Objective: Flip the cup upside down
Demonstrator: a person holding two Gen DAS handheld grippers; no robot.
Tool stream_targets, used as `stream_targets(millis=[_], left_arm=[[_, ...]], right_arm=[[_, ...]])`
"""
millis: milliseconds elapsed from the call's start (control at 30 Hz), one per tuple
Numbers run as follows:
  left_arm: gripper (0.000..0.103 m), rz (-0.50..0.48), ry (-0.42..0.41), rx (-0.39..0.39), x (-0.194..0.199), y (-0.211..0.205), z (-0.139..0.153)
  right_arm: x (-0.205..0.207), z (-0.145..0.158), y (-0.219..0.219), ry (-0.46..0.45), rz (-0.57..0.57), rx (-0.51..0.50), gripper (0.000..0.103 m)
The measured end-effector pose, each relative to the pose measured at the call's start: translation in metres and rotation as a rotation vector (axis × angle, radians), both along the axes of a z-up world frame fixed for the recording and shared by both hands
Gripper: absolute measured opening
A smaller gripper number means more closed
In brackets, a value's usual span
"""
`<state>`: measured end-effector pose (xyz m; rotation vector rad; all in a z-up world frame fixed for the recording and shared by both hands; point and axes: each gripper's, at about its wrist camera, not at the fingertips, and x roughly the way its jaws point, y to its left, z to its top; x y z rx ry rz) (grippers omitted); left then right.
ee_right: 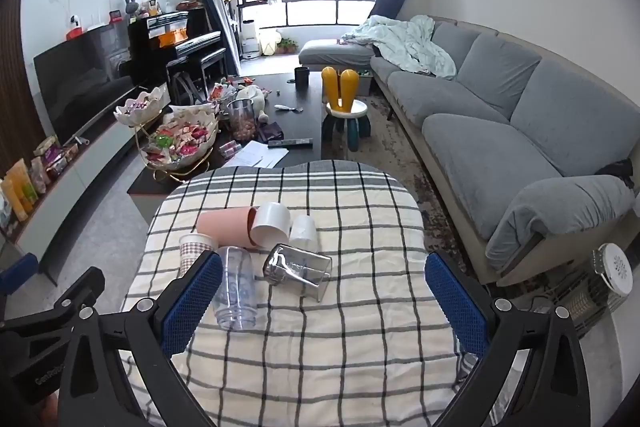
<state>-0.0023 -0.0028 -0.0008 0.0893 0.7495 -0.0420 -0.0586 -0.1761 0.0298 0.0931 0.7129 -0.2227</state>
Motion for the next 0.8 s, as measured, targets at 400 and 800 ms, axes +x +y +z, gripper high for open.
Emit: stream_targets(millis=[400,800], left_arm=[[0.103,-0.011,-0.01,0.011,0.0001,-0.0069,-0.0005],[0.103,-0.012,-0.005,0.007,-0.0002,-0.0069,0.0]], right_arm=[[0.0003,-0.0002,0.0005,0.003,0.002,-0.003,0.102],[0.0003,-0.0003,0.0006,0.003,0.002,-0.004,0.102]])
